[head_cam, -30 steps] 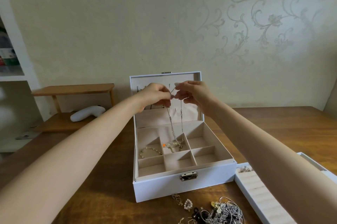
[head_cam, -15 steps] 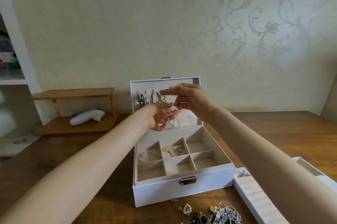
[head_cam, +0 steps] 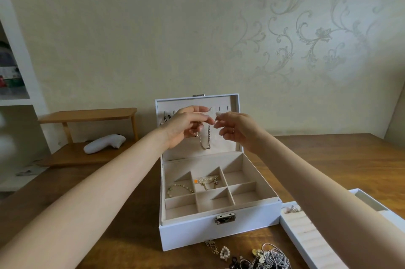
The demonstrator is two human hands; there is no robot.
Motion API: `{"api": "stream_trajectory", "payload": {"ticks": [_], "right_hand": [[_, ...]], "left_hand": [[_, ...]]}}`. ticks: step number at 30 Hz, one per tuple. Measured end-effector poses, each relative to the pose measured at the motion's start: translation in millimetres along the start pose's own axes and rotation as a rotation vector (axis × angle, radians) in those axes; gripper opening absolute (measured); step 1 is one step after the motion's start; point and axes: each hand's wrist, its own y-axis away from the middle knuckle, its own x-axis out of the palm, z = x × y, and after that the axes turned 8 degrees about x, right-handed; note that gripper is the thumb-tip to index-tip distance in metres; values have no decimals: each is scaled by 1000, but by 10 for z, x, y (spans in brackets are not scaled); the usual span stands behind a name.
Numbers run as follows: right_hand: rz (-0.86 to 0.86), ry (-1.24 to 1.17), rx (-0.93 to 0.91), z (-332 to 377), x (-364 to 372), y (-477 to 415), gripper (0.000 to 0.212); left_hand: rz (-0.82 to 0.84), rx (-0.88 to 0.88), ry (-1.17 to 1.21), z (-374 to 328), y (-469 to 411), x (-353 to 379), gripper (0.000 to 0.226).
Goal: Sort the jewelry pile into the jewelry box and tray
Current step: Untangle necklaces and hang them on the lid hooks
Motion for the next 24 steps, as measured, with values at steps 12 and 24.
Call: {"api": "stream_trajectory", "payload": {"ticks": [12, 24], "right_hand": [[-48, 247, 127, -181, -1, -12, 2], [110, -88, 187, -458, 194, 7, 8]], "left_hand": [[62, 49, -19, -6, -8, -98, 33], [61, 65, 37, -100, -31, -104, 23]]}}
